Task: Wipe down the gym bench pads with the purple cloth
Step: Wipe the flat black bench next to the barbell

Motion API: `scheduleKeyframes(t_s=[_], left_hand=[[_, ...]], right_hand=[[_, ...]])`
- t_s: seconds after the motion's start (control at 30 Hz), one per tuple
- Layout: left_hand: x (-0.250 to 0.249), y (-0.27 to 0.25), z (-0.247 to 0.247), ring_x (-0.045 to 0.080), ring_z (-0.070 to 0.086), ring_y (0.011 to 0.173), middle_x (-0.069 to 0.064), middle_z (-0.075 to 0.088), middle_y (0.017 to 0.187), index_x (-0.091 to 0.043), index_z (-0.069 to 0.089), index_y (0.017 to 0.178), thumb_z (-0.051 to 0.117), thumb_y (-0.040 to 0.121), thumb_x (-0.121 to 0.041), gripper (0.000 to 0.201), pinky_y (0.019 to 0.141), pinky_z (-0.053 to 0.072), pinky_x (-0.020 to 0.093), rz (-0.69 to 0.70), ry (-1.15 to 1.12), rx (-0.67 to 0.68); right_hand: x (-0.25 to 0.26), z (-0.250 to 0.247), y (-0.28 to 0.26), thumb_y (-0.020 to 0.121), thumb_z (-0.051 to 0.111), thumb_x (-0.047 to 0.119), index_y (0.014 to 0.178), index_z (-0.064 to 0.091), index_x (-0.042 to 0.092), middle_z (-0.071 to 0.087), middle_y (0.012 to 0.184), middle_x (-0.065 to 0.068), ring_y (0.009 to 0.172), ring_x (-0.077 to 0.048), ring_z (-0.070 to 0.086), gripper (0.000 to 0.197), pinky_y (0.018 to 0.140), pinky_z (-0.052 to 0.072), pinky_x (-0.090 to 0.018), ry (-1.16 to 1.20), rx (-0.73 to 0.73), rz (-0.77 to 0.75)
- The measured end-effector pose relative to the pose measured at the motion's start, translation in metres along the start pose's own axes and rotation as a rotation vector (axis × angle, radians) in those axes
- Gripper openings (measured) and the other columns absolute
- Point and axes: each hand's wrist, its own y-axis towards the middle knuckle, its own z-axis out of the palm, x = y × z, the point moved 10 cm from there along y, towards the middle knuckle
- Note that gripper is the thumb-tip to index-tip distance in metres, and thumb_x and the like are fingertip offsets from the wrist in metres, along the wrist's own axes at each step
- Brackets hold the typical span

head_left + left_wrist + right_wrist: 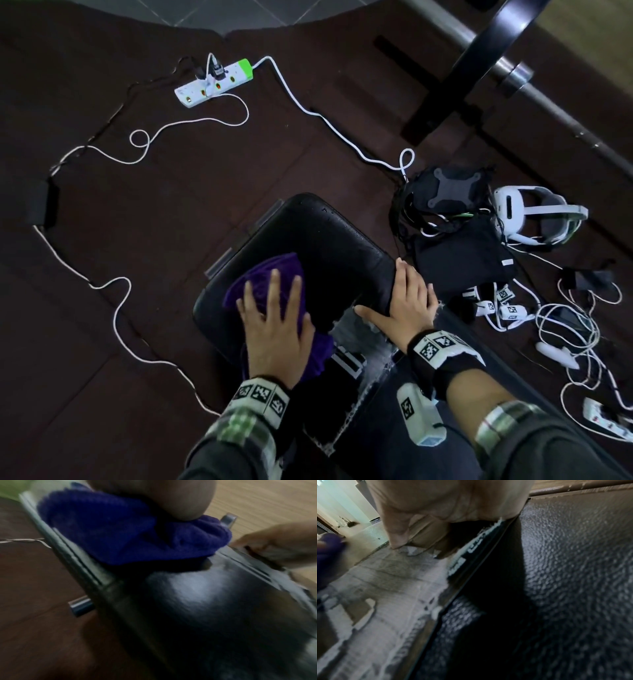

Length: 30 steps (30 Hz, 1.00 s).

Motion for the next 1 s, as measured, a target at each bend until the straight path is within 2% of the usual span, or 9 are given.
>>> scheduleKeyframes(t_s=[0.1,0.2,0.37,0.47,0.57,0.67,0.73,0.87,1.0], left_hand=[[-0.020,0.027,-0.004,0.050,0.020,0.137,0.005,0.031,0.155,-0.031,0.041,0.145,0.042,0.089,-0.043,0.057,0.111,0.015,0.065,0.140,-0.008,0.035],[-0.005,0.074,-0.011,0.048,0.031,0.133,0.002,0.034,0.154,-0.037,0.043,0.143,0.043,0.087,-0.045,0.056,0.109,0.023,0.064,0.132,0.010,0.035],[0.055,0.096,-0.026,0.049,0.052,0.100,0.018,0.048,0.139,-0.023,0.048,0.140,0.039,0.090,-0.045,0.056,0.093,0.043,0.053,-0.216,-0.071,-0.068],[0.070,0.055,-0.029,0.054,0.050,0.103,0.027,0.048,0.135,-0.009,0.050,0.138,0.042,0.093,-0.038,0.054,0.095,0.039,0.059,-0.341,-0.002,-0.184],[0.023,0.016,-0.010,0.058,0.034,0.127,0.027,0.035,0.147,-0.008,0.040,0.144,0.039,0.093,-0.037,0.058,0.106,0.020,0.068,-0.146,0.030,-0.102],[-0.044,0.010,0.008,0.054,0.022,0.136,0.013,0.030,0.155,-0.021,0.039,0.147,0.040,0.092,-0.039,0.058,0.110,0.012,0.068,0.158,-0.012,0.039],[-0.069,0.032,0.013,0.050,0.020,0.138,0.005,0.027,0.157,-0.029,0.036,0.148,0.040,0.091,-0.041,0.058,0.111,0.012,0.066,0.258,-0.016,0.096],[-0.100,0.097,0.021,0.046,0.024,0.137,-0.001,0.033,0.154,-0.039,0.043,0.142,0.040,0.084,-0.048,0.058,0.112,0.014,0.064,0.402,0.059,0.183],[-0.092,0.149,0.013,0.046,0.038,0.128,0.005,0.049,0.143,-0.033,0.058,0.131,0.037,0.083,-0.051,0.055,0.110,0.024,0.059,0.371,0.078,0.171]], right_hand=[[0.000,0.000,0.001,0.052,0.025,0.091,0.149,-0.005,0.022,0.007,0.154,0.001,0.142,-0.014,0.005,0.123,0.114,-0.004,-0.039,-0.013,0.010,0.000],[0.000,-0.002,0.002,0.049,0.021,0.091,0.148,-0.006,0.023,0.005,0.155,0.002,0.142,-0.014,0.004,0.123,0.114,-0.005,-0.038,-0.005,0.018,0.003],[0.002,-0.001,-0.002,0.049,0.015,0.091,0.147,-0.012,0.023,0.000,0.155,0.002,0.142,-0.013,-0.001,0.122,0.114,-0.008,-0.038,-0.020,0.043,-0.004],[0.002,-0.001,-0.003,0.047,0.011,0.093,0.148,-0.011,0.022,0.003,0.155,0.000,0.142,-0.013,0.002,0.125,0.114,-0.006,-0.039,-0.033,0.025,-0.008],[0.002,0.001,-0.001,0.049,0.004,0.097,0.149,-0.001,0.018,0.016,0.154,-0.005,0.141,-0.017,0.014,0.128,0.114,0.002,-0.043,-0.038,-0.013,-0.018],[0.003,-0.003,0.000,0.054,0.020,0.093,0.149,0.008,0.017,0.023,0.151,-0.007,0.140,-0.020,0.020,0.123,0.114,0.006,-0.045,-0.004,-0.049,-0.029],[0.002,0.000,0.002,0.054,0.027,0.088,0.149,0.007,0.017,0.021,0.152,-0.006,0.141,-0.020,0.016,0.121,0.114,0.002,-0.043,0.037,-0.017,-0.037],[-0.001,-0.005,0.007,0.056,0.038,0.074,0.146,0.016,0.016,0.039,0.143,-0.006,0.133,-0.019,0.026,0.109,0.110,0.008,-0.044,0.058,-0.087,-0.027],[0.000,0.000,0.005,0.055,0.022,0.088,0.148,-0.008,0.020,0.007,0.154,0.001,0.141,-0.012,-0.003,0.119,0.112,-0.012,-0.038,0.018,0.031,-0.048]])
